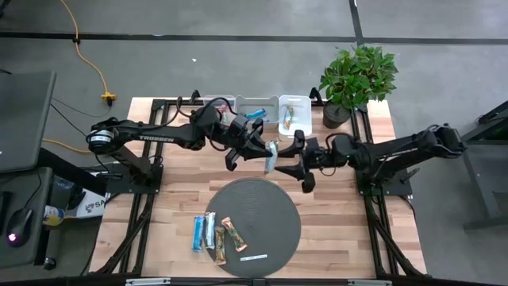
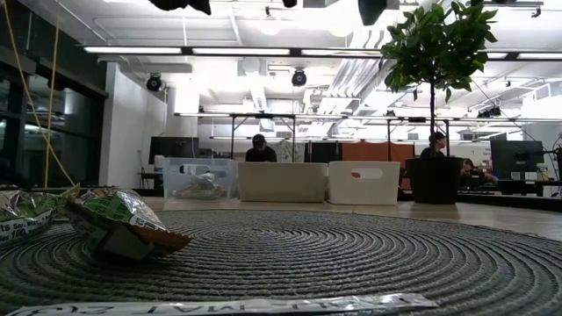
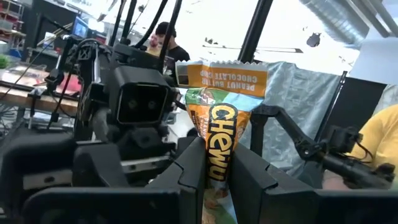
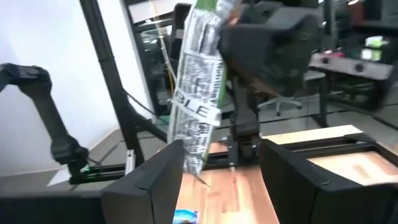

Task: Pick and place Granola Bars by type
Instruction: Put the orange granola bar into the white bin

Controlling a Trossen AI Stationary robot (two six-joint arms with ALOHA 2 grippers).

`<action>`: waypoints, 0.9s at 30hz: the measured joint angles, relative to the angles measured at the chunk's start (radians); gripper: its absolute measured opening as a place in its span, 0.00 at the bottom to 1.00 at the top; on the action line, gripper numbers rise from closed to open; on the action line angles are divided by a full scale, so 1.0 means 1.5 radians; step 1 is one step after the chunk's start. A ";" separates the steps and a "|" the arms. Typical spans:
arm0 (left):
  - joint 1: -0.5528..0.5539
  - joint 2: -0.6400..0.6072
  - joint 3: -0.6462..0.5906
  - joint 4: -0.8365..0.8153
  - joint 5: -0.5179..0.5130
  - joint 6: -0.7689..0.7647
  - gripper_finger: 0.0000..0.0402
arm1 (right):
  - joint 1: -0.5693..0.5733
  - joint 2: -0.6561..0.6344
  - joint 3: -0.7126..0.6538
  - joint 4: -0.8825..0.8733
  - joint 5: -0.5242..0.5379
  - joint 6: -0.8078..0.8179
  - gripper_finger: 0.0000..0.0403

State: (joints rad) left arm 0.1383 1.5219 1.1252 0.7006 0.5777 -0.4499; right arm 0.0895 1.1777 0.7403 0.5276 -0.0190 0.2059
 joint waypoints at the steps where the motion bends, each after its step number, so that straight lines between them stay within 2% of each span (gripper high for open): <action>1: 0.000 0.000 0.000 0.000 0.001 0.002 0.13 | 0.000 0.007 0.007 0.000 -0.006 0.000 0.48; 11: 0.000 0.000 0.000 -0.014 0.010 0.007 0.13 | 0.000 0.015 0.038 0.003 -0.047 0.026 0.48; 27: 0.000 0.000 0.000 -0.010 -0.006 0.024 0.13 | 0.000 0.048 0.040 0.038 -0.067 0.048 0.48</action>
State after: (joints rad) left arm 0.1383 1.5219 1.1252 0.6859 0.5694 -0.4133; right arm 0.0895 1.2499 0.8009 0.5844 -0.1201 0.2771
